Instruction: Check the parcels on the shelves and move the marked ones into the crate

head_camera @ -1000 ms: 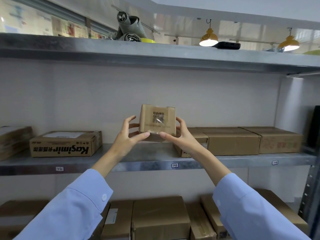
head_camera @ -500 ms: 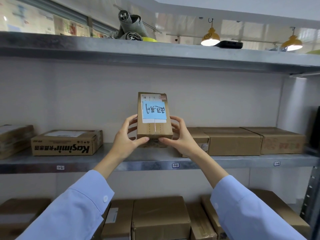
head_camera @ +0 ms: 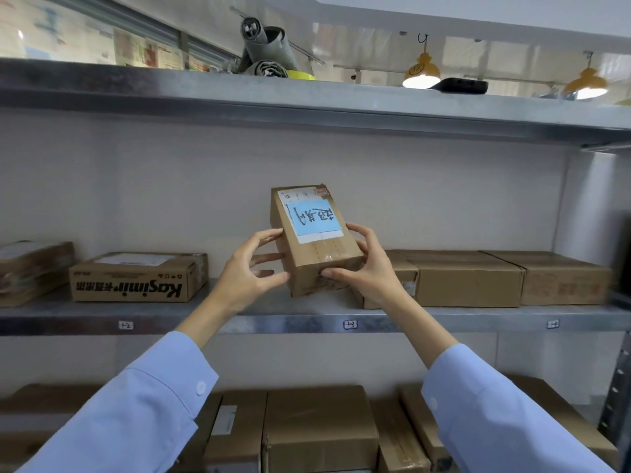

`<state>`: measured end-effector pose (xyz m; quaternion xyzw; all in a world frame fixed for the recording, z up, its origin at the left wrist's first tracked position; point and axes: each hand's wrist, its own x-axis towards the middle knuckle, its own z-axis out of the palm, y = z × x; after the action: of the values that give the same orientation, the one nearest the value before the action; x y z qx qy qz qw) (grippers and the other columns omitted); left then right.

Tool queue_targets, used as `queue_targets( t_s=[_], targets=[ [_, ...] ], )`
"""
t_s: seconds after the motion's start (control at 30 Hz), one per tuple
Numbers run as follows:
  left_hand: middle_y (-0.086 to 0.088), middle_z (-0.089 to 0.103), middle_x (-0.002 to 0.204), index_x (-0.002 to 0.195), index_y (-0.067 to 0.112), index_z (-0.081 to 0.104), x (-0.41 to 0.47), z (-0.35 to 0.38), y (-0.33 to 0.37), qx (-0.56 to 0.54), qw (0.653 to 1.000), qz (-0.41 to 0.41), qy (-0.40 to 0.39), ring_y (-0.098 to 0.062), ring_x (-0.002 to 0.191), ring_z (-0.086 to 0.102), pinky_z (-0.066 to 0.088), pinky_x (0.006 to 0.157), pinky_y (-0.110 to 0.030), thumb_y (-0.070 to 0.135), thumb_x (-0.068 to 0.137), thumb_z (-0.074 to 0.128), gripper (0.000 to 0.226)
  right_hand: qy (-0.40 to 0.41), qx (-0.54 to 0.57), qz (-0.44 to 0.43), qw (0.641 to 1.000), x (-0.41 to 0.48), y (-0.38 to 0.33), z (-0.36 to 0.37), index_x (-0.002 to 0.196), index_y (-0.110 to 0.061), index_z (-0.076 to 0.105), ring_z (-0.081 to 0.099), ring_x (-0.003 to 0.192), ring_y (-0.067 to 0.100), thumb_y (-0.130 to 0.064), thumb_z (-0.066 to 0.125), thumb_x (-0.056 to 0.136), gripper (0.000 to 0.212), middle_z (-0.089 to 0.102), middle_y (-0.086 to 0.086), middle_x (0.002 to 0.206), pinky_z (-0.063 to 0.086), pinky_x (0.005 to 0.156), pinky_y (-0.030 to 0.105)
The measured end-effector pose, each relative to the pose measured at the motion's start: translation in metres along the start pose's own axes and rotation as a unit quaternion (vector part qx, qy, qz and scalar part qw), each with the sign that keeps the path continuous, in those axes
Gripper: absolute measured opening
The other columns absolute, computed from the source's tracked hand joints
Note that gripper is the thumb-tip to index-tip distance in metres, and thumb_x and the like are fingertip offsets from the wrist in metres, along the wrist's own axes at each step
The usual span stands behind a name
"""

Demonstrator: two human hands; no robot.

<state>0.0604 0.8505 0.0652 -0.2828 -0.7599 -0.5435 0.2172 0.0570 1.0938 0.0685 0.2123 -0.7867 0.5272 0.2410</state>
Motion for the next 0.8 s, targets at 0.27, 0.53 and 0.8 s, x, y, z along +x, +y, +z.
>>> queue_targets(
  t_s=[0.27,0.53,0.8],
  targets=[
    [0.018,0.043,0.142,0.138,0.038,0.041,0.007,-0.018,-0.006,0.016,0.999,-0.008,0.032,-0.005,0.122,0.048,0.045,0.078,-0.013,0.023,0.067,0.088,0.087,-0.058,0.038,0.002,0.998,-0.013,-0.004,-0.006,0.140,-0.027,0.042,0.064,0.110,0.011,-0.027,0.088,0.063,0.090,0.067,-0.003,0.121,0.056,0.078,0.024],
    [0.004,0.035,0.153,0.148,0.031,0.028,0.011,-0.043,-0.020,0.061,0.995,-0.063,0.055,-0.016,0.136,0.039,0.043,0.099,-0.035,0.037,0.054,0.089,0.112,-0.112,0.033,0.006,0.993,-0.020,-0.003,-0.014,0.135,-0.030,0.048,0.064,0.104,0.010,-0.020,0.090,0.063,0.083,0.069,-0.004,0.117,0.051,0.081,0.022],
    [0.006,0.052,0.136,0.139,0.025,0.047,0.000,-0.047,-0.023,0.033,0.997,-0.045,0.052,-0.023,0.121,0.057,0.051,0.099,-0.045,0.052,0.042,0.092,0.110,-0.047,0.020,-0.023,0.998,-0.010,-0.007,-0.018,0.120,-0.028,0.059,0.063,0.111,0.018,-0.020,0.093,0.058,0.072,0.068,-0.001,0.116,0.053,0.092,0.027]
  ],
)
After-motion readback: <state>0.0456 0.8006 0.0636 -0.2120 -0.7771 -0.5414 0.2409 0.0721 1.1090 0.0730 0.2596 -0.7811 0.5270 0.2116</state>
